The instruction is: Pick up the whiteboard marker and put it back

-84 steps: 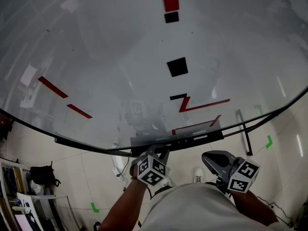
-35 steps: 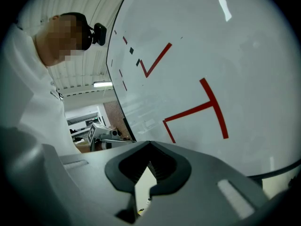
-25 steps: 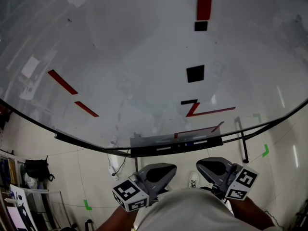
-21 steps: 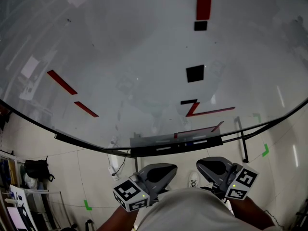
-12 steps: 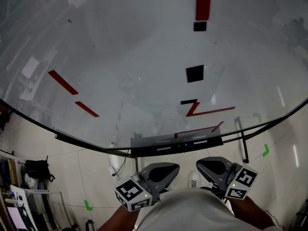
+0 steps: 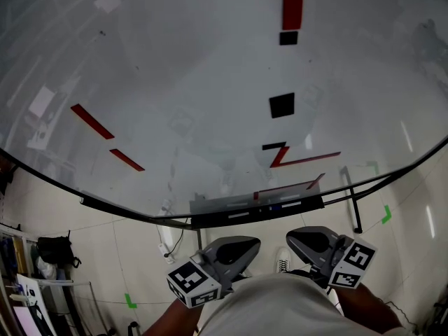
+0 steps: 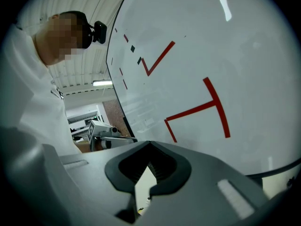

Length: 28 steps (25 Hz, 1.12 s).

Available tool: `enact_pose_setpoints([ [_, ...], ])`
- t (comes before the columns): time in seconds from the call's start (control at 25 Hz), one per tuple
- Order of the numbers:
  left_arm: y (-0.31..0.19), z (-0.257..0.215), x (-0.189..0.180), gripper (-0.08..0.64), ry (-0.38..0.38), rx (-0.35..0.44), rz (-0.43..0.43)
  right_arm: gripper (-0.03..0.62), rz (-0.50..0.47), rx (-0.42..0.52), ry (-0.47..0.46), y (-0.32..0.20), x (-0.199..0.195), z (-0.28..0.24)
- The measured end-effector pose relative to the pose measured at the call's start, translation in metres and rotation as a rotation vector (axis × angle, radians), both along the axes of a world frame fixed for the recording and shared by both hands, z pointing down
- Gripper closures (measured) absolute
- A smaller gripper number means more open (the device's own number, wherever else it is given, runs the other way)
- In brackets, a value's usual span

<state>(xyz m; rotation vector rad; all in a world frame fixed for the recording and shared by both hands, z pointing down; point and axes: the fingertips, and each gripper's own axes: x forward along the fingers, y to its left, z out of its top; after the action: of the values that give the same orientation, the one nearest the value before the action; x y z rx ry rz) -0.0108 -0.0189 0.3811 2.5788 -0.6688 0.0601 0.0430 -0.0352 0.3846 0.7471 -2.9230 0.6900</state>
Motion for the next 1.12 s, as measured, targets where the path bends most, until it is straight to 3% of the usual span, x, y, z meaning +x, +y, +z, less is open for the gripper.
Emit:
enact_pose_setpoints([
  [0.6,0.046,0.01,-0.017,0.543,0.009,0.018,0.147,0.591,0.179,-0.014,0.011,0.057,-0.014,0.01],
  [0.92,0.073,0.002,0.001,0.544,0.001,0.042,0.04,0.591,0.081,0.012,-0.002,0.085,0.001,0.003],
  [1.12,0.103,-0.004,0.033,0.543,-0.014,0.056,-0.052,0.591,0.003,0.046,-0.017,0.109,0.037,-0.01],
])
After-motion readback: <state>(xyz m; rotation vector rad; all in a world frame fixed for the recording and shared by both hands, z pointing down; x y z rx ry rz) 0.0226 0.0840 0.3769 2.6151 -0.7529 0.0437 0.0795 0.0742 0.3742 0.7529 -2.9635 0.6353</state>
